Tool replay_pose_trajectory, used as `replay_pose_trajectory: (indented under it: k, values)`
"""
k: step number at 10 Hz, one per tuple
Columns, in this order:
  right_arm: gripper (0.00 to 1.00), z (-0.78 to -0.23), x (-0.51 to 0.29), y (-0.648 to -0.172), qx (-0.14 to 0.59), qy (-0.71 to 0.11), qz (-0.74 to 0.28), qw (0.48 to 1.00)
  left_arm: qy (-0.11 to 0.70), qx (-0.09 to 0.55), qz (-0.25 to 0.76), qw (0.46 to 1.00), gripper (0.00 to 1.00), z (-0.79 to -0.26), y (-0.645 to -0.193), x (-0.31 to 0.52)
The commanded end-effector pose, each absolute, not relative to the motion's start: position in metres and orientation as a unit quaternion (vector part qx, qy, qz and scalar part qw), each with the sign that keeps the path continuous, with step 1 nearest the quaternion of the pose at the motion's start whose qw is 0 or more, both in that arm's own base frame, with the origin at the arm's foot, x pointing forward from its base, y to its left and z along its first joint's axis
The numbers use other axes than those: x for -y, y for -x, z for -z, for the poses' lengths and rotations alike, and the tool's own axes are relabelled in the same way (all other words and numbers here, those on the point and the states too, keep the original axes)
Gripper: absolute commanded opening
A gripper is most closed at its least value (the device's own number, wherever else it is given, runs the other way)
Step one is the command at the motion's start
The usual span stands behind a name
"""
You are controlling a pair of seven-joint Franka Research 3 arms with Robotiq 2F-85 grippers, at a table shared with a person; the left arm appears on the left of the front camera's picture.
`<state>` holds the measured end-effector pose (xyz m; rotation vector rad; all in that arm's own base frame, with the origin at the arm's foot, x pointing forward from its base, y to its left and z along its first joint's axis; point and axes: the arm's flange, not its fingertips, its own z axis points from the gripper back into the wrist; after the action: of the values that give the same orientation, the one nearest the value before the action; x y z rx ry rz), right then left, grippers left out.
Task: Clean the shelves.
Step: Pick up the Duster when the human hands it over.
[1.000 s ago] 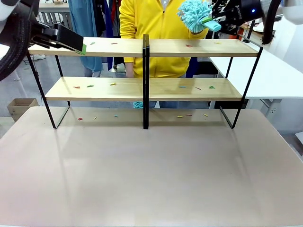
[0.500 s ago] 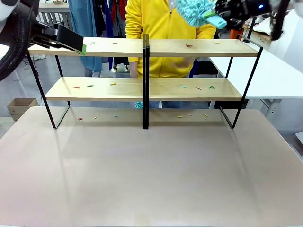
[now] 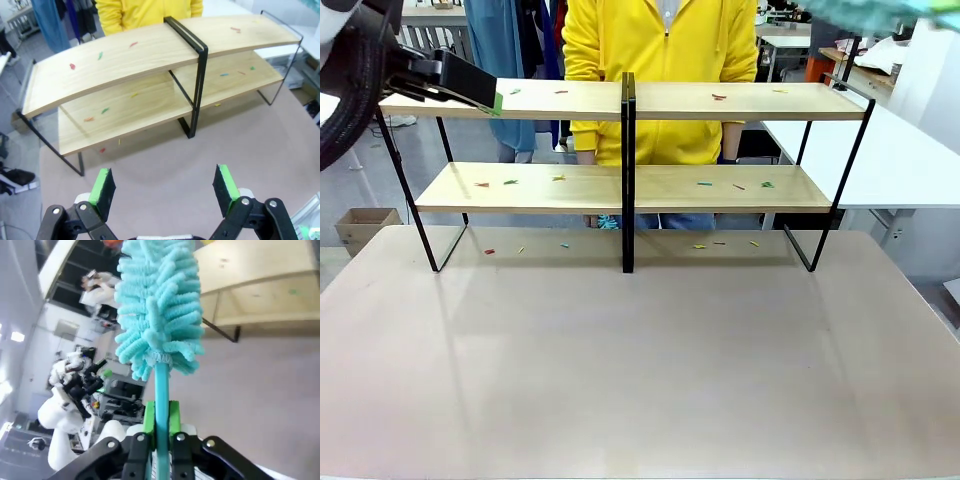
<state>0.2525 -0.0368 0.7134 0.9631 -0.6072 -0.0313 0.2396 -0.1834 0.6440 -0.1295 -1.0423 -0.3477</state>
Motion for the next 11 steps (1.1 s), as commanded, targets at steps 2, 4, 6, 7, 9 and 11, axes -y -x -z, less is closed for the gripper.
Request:
replay_pose_trajectory:
  k: [2, 4, 6, 7, 9, 11]
  values:
    - [0.0, -0.744, 0.126, -0.186, 0.373, -0.361, 0.084, 0.85, 0.061, 0.495, 0.163, 0.851, 1.0, -0.642, -0.239, 0.182]
    - [0.0, -0.726, 0.179, -0.133, 0.404, -0.345, 0.146, 0.835, 0.061, 0.495, 0.163, 0.851, 1.0, -0.642, -0.239, 0.182]
    - [0.0, -0.694, 0.194, -0.119, 0.399, -0.316, 0.189, 0.84, 0.061, 0.495, 0.163, 0.851, 1.0, -0.642, -0.239, 0.182]
    - [0.0, -0.725, 0.196, -0.12, 0.402, -0.34, 0.158, 0.835, 0.061, 0.495, 0.163, 0.851, 1.0, -0.642, -0.239, 0.182]
    - [0.0, -0.725, 0.196, -0.12, 0.402, -0.34, 0.158, 0.835, 0.061, 0.495, 0.163, 0.851, 1.0, -0.642, -0.239, 0.182]
    - [0.0, -0.725, 0.196, -0.12, 0.402, -0.34, 0.158, 0.835, 0.061, 0.495, 0.163, 0.851, 1.0, -0.642, -0.239, 0.182]
